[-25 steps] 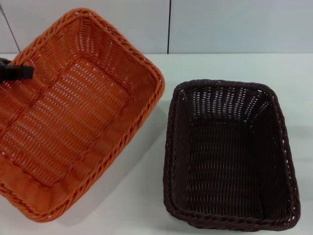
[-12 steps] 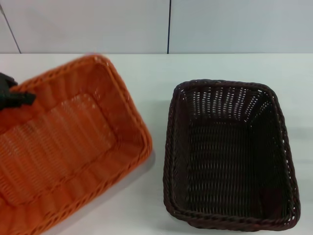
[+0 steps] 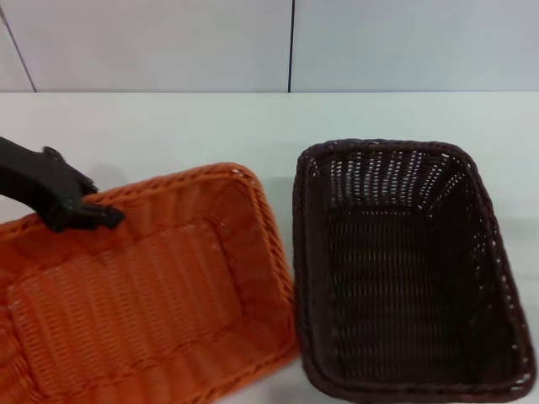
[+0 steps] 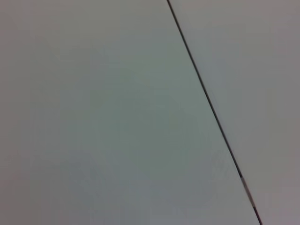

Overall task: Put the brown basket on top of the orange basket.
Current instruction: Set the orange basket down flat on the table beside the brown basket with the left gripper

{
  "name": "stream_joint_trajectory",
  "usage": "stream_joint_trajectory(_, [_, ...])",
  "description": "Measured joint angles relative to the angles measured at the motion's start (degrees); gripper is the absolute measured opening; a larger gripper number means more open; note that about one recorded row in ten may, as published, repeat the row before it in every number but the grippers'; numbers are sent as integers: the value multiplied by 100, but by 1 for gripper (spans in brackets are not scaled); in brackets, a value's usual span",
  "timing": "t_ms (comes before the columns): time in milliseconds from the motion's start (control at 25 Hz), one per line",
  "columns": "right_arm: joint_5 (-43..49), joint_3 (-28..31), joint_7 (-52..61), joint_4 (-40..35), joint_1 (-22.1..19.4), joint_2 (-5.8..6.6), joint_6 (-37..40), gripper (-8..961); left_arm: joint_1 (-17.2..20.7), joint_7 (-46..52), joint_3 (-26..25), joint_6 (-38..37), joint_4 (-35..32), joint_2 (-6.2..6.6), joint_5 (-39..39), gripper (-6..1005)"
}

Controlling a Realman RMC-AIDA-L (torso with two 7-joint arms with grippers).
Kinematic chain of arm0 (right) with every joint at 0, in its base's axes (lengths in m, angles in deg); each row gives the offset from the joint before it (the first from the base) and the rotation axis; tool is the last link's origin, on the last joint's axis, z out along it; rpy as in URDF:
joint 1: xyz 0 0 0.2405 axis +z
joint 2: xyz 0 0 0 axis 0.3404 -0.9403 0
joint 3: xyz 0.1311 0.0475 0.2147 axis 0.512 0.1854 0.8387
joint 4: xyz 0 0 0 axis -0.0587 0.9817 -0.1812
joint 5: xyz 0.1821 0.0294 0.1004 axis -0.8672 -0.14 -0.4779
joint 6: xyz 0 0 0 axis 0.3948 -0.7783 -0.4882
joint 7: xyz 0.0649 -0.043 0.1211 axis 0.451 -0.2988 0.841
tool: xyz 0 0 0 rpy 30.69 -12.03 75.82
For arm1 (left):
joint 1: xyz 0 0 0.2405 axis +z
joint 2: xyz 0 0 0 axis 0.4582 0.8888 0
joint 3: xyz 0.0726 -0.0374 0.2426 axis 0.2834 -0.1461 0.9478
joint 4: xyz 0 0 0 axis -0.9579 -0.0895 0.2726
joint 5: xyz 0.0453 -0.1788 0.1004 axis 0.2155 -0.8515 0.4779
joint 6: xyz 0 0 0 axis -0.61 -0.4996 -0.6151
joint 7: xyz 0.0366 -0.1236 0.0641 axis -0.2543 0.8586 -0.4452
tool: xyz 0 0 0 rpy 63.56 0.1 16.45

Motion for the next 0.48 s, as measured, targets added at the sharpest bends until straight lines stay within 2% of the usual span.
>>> stream_joint_trajectory(480, [75,1,5,-7,-24,4,-47,569,-553,108,-11,527,663,-245,243,231])
